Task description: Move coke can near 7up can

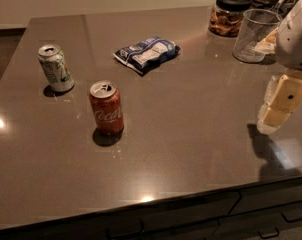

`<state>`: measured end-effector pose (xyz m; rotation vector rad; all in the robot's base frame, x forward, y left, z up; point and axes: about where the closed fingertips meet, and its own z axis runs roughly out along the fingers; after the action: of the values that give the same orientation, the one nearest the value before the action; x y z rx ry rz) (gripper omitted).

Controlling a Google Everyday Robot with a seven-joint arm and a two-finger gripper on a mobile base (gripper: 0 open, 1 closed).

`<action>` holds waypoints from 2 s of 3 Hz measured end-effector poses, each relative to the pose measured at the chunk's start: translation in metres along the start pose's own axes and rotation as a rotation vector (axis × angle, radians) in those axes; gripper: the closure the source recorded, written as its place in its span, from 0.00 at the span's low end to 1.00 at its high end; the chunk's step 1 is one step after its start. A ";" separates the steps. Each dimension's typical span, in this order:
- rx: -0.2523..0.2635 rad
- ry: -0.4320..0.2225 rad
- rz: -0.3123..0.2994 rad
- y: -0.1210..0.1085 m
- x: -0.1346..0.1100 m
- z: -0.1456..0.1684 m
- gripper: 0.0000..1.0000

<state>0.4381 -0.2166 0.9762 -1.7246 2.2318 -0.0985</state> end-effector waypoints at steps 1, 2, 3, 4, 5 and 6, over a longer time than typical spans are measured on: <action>0.000 0.000 0.000 0.000 0.000 0.000 0.00; -0.006 -0.036 -0.004 0.000 -0.015 0.006 0.00; -0.024 -0.079 -0.012 0.001 -0.039 0.019 0.00; -0.072 -0.152 -0.027 0.002 -0.083 0.044 0.00; -0.105 -0.199 -0.046 0.004 -0.116 0.061 0.00; -0.154 -0.301 -0.051 0.012 -0.160 0.085 0.00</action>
Offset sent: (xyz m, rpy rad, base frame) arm 0.0112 0.0336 -0.0117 0.0789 0.0110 0.0336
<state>0.4866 -0.0489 0.9258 -1.7408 2.0203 0.3098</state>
